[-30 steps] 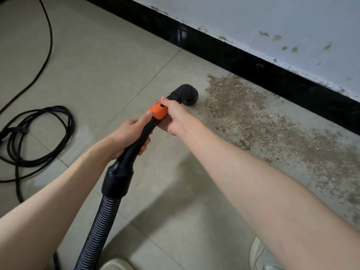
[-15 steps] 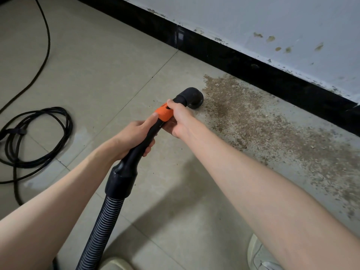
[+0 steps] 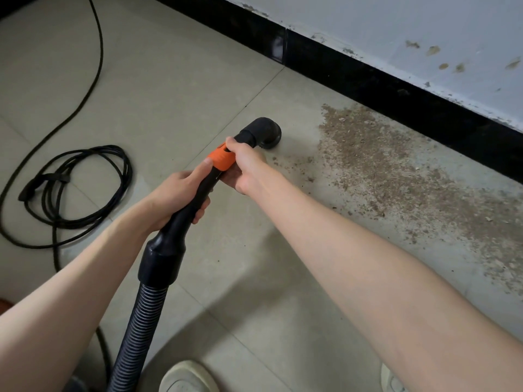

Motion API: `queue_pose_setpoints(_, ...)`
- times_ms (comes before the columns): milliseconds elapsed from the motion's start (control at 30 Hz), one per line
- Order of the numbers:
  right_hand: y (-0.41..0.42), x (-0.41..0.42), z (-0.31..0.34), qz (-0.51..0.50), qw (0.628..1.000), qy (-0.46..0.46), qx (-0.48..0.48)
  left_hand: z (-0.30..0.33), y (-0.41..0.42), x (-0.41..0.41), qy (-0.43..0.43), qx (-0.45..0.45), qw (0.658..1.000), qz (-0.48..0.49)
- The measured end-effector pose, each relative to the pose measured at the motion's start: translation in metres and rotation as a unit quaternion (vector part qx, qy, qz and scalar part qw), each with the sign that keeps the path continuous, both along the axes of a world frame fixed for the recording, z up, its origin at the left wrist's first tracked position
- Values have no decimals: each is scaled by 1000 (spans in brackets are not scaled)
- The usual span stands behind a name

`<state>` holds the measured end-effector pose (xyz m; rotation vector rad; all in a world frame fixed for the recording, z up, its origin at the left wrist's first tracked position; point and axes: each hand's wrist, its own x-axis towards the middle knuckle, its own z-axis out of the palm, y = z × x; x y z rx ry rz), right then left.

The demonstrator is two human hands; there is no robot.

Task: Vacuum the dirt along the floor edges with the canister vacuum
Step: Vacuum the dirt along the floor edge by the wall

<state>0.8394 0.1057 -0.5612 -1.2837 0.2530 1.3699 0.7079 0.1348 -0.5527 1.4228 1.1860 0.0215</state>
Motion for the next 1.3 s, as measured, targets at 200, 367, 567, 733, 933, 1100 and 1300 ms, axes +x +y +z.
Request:
queue_pose_setpoints(200, 16, -9, 2, 16, 1000, -2, -6, 1, 10, -8, -2, -3, 1000, 23)
queue_pose_setpoints(367, 30, -20, 2, 34, 999, -8, -11, 1, 18, -18, 0, -8, 999, 43)
queue_pose_setpoints(567, 30, -34, -2, 57, 998, 5, -13, -1, 16, -35, 10, -20, 999, 48)
queue_pose_setpoints(733, 18, -38, -9, 54, 998, -5, -17, -4, 3, -39, 8, -32, 998, 57)
queue_pose_setpoints(933, 2, -23, -13, 33, 999, -4, -25, -6, -12, -22, -8, -39, 998, 49)
queue_pose_setpoints(1100, -4, -1, -11, 15, 999, -4, -28, -9, -16, 0, -17, -45, 998, 29)
queue_pose_setpoints(1300, -7, 20, -12, -3, 999, -16, -36, -13, -13, 20, -15, -42, 999, 9)
